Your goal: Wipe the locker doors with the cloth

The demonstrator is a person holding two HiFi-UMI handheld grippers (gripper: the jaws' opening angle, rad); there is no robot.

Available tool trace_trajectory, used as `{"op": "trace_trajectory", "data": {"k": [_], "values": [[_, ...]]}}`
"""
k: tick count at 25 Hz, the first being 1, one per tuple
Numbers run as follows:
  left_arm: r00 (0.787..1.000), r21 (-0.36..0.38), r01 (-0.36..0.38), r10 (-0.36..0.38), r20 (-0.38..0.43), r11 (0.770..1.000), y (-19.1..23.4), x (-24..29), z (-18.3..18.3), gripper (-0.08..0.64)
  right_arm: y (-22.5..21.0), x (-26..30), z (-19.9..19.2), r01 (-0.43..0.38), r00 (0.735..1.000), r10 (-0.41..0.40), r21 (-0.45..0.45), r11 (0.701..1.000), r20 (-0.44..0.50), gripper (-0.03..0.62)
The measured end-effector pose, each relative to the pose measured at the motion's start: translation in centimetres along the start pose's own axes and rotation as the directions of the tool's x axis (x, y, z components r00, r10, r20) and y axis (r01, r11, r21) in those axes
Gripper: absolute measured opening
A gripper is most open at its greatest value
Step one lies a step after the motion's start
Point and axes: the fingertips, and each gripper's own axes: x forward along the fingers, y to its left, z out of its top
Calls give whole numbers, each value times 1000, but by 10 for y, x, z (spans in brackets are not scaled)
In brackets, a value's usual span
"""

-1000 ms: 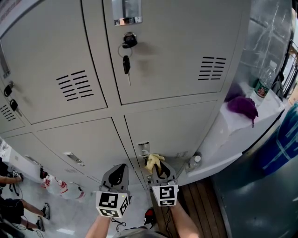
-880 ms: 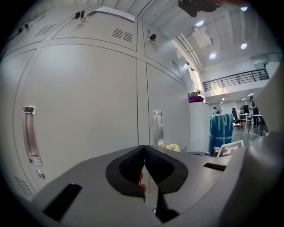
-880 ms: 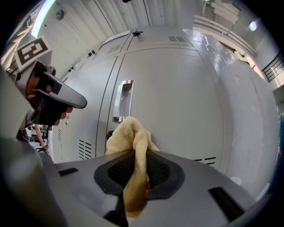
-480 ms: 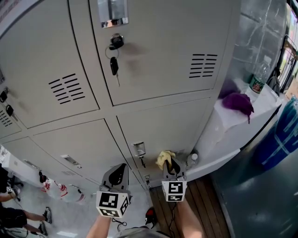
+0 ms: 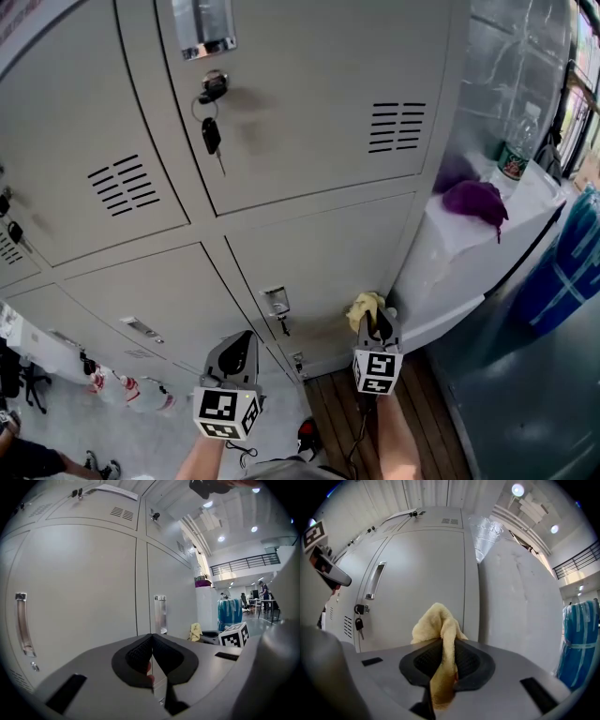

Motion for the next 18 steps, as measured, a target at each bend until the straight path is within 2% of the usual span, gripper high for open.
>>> {"op": "trace_trajectory", "data": {"k": [5, 12, 18], "values": [[1000, 5, 1, -1, -5, 1000, -1, 1, -1, 23, -21, 1, -5, 38, 999, -37, 11, 999, -11, 72], [1000, 9, -4, 4, -3, 1000, 0, 0, 0, 23, -21, 0, -4, 38, 999, -38, 27, 999, -10, 72], [1000, 13, -1, 0, 18, 1000, -6, -8, 7, 23, -16, -22, 24, 19, 999, -20, 49, 999, 27, 72]]}}
